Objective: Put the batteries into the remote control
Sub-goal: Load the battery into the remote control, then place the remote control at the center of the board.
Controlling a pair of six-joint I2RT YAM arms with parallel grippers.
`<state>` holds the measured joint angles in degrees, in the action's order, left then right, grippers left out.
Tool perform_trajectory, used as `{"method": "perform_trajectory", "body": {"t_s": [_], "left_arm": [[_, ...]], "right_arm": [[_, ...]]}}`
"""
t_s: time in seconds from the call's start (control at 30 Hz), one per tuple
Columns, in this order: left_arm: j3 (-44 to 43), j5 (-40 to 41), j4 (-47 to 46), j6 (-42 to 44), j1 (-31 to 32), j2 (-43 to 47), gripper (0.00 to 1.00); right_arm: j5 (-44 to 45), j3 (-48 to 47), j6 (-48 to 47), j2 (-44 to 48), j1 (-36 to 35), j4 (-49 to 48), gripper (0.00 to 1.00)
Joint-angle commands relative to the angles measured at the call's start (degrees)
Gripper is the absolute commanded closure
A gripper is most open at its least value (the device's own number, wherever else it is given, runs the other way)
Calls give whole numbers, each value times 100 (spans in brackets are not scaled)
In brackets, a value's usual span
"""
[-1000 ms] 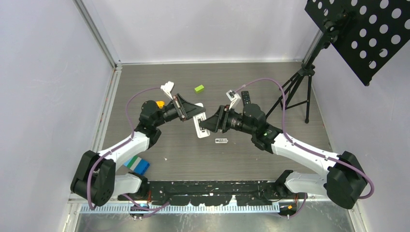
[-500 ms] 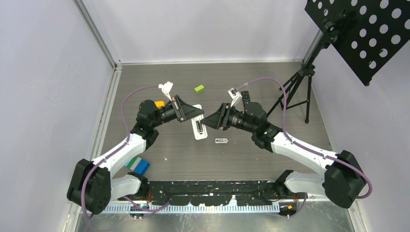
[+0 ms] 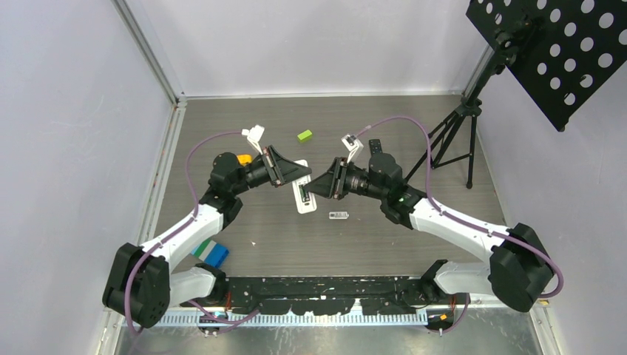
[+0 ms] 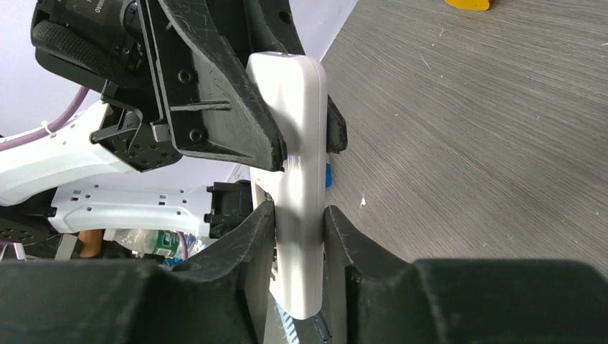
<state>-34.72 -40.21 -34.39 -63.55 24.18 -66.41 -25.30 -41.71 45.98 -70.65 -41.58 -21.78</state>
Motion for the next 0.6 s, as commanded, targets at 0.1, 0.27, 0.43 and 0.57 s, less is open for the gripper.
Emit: {"method": "perform_trajectory", "body": {"t_s": [0.1, 0.27, 0.43, 0.57], "left_arm": [[-219, 253, 131, 212, 25, 146, 100], [-176, 1161, 1177, 629, 24, 251, 100], [-171, 1612, 1523, 621, 25, 261, 100], [-154, 1833, 1649, 581, 22, 361, 100]], "right_arm": [[389, -72, -265, 45, 10, 130, 43], [465, -19, -506, 422, -30, 181, 22], [1092, -492, -1471, 211, -575, 1168, 21], [2262, -946, -2103, -201, -1075, 1906, 20]]}}
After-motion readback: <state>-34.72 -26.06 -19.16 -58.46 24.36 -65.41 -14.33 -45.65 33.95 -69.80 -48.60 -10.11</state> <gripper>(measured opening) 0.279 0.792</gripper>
